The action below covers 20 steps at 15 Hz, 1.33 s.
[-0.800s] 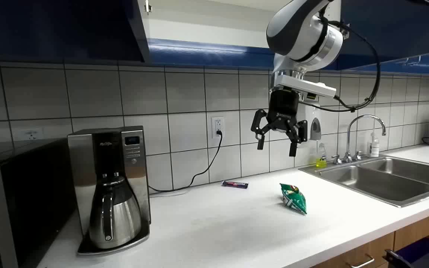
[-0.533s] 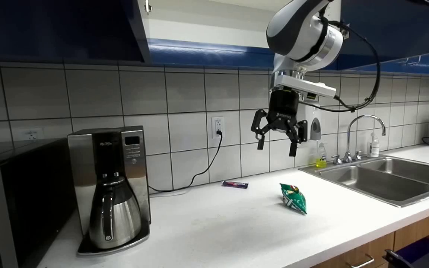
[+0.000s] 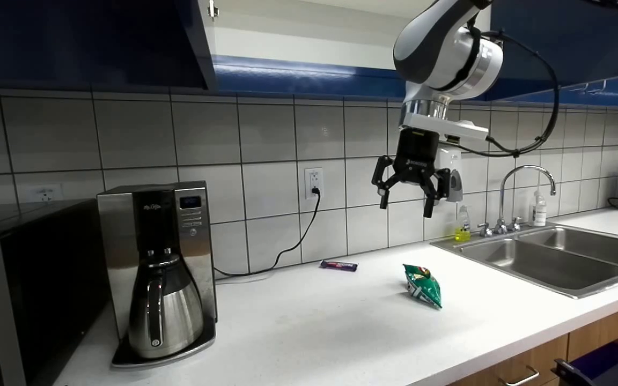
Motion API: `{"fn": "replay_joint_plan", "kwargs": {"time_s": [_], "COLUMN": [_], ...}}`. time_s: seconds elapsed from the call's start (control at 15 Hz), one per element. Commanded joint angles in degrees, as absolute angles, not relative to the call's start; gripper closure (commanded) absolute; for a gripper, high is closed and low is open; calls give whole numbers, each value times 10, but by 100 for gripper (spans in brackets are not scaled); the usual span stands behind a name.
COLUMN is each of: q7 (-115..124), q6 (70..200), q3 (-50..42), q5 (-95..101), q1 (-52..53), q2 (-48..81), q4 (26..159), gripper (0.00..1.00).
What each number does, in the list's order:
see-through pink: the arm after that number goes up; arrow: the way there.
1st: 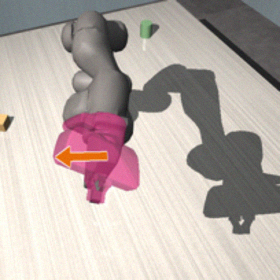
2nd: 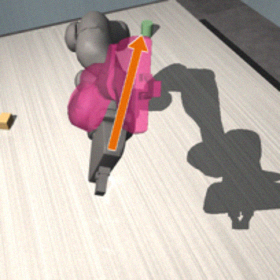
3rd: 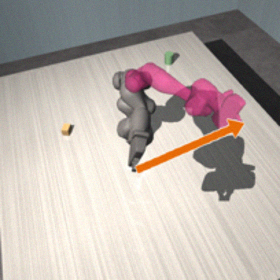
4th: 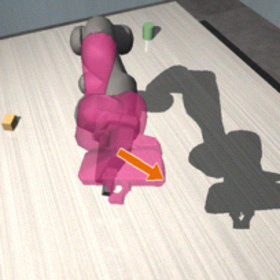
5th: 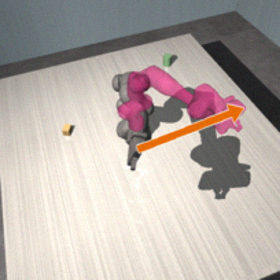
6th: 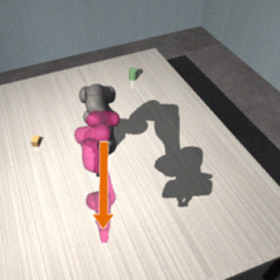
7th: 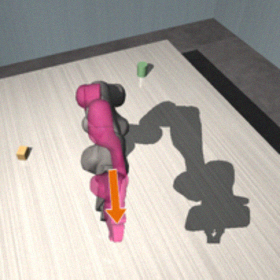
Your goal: Put the green packet in the open upper cabinet.
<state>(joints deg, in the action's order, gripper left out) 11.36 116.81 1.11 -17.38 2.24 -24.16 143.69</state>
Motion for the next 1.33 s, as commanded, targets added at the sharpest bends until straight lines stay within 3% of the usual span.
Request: {"fn": "replay_joint_plan", "kwargs": {"time_s": [0.0, 1.27], "q7": [148, 193], "q6": [1199, 1303], "q3": [16, -43], "q5": [-165, -115], "q1": [-2, -87], "q2": [-242, -117], "q4": [1436, 1405], "gripper": [0, 0]}}
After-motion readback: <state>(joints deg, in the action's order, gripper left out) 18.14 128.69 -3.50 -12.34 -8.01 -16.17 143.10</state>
